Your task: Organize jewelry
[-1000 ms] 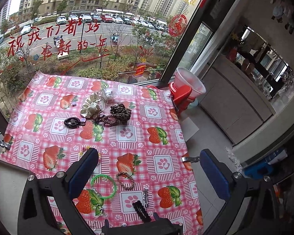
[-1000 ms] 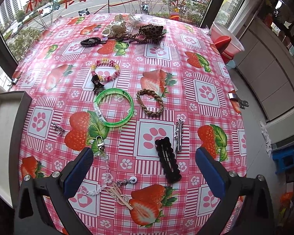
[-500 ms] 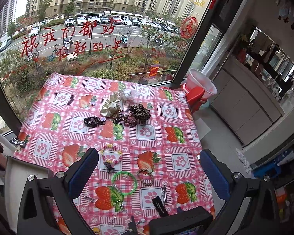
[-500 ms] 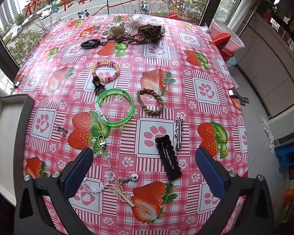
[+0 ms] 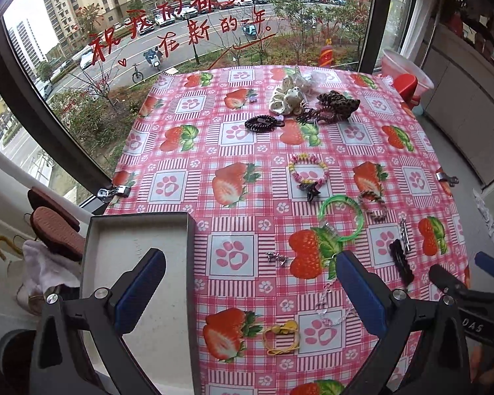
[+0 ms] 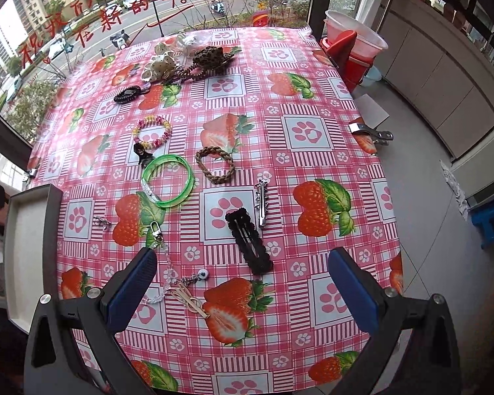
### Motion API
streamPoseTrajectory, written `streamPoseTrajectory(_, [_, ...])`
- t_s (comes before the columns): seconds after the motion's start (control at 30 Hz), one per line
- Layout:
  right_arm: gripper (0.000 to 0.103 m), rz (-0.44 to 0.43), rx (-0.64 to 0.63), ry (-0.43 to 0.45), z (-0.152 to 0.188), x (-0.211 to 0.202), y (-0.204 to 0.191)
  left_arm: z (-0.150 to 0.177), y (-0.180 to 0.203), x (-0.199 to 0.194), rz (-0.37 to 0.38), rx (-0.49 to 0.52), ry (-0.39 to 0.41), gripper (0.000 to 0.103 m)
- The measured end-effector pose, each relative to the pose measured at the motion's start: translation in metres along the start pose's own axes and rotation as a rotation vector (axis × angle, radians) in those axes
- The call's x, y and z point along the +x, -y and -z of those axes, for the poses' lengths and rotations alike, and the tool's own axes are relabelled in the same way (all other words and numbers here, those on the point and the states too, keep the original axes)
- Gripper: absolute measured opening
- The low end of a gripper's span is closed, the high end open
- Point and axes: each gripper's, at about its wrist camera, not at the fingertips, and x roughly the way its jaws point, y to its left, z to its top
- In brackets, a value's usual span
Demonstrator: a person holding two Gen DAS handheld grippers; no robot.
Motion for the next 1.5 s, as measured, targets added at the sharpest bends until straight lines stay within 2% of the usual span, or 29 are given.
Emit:
streamPoseTrajectory(0.2, [0.103,0.008,0.003,0.036,-0.002,-0.022,-0.002,0.017,0.004,0.006,0.009,0.031,-0.054,0.103])
streamPoseTrajectory(0.43, [0.103,-0.026,0.02,0.001,0.001,-0.029,-0.003,0.021,0.006,0.006,0.019,0.023,-0.08,0.103])
streamPoseTrajectory(0.57, [0.103,-0.009,0.004,0.0,0.005,-0.031,-0.005,0.023,0.004,0.009,0.016,0.013,-0.097,0.103])
streamPoseTrajectory(1.5, [0.103,-0.009,0.016,-0.046,0.009,-0.019,0.004,0.03,0.008,0.026,0.01,0.001,-0.156,0.103])
